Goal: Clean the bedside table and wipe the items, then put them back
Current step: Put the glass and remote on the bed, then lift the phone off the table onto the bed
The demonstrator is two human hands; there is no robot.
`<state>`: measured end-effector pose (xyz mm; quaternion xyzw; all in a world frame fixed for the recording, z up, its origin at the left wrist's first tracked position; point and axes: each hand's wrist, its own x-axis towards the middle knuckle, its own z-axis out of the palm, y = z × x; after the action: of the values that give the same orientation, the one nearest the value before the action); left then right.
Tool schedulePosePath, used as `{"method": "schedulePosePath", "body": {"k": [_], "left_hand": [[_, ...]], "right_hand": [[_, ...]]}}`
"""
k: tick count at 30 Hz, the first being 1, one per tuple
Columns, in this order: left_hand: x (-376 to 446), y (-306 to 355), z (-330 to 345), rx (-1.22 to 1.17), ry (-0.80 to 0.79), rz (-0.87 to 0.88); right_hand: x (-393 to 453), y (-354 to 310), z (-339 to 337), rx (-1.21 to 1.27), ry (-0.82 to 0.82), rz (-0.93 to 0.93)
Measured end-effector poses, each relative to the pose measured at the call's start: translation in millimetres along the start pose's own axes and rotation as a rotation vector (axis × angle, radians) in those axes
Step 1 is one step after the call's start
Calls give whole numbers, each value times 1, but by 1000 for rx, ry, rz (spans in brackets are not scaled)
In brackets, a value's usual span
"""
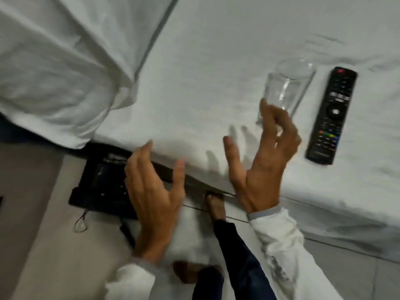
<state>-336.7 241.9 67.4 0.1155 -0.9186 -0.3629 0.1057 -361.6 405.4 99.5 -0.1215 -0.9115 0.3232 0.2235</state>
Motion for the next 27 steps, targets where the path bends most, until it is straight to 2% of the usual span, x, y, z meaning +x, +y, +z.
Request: {"method": "schedulePosePath", "body": {"k": [2,4,7,9,12,15,17,19,23,27], "left_hand": [[-18,-43,-27,17,73,-181],[-32,-87,-49,-7,125,-407],[-43,-159,-52,-56,83,-649],[-50,-194,-48,-104,80,-747],[-35,-193,-34,-356,75,-884],[-35,-209,-20,-482,126,-909],[-44,-221,-21,-576,156,-1008],[-54,-226,-30,-694,96,-1087],[-76,-217,-56,-890,-147,-1119],[-108,-199,-96,-877,-223,-1080]], "right_hand": [[-26,-30,31,160,-167,-136],[-55,-49,75,234,-435,-233],[-92,-57,141,187,-857,-275],[-113,-60,183,82,-1040,-267],[-117,-61,217,-60,-1146,-135],[-127,-61,227,18,-1157,-24],[-135,-56,219,59,-1130,25],[-145,-49,204,74,-1108,50],[-160,-43,163,161,-1050,127],[-169,-47,121,210,-1015,154]]}}
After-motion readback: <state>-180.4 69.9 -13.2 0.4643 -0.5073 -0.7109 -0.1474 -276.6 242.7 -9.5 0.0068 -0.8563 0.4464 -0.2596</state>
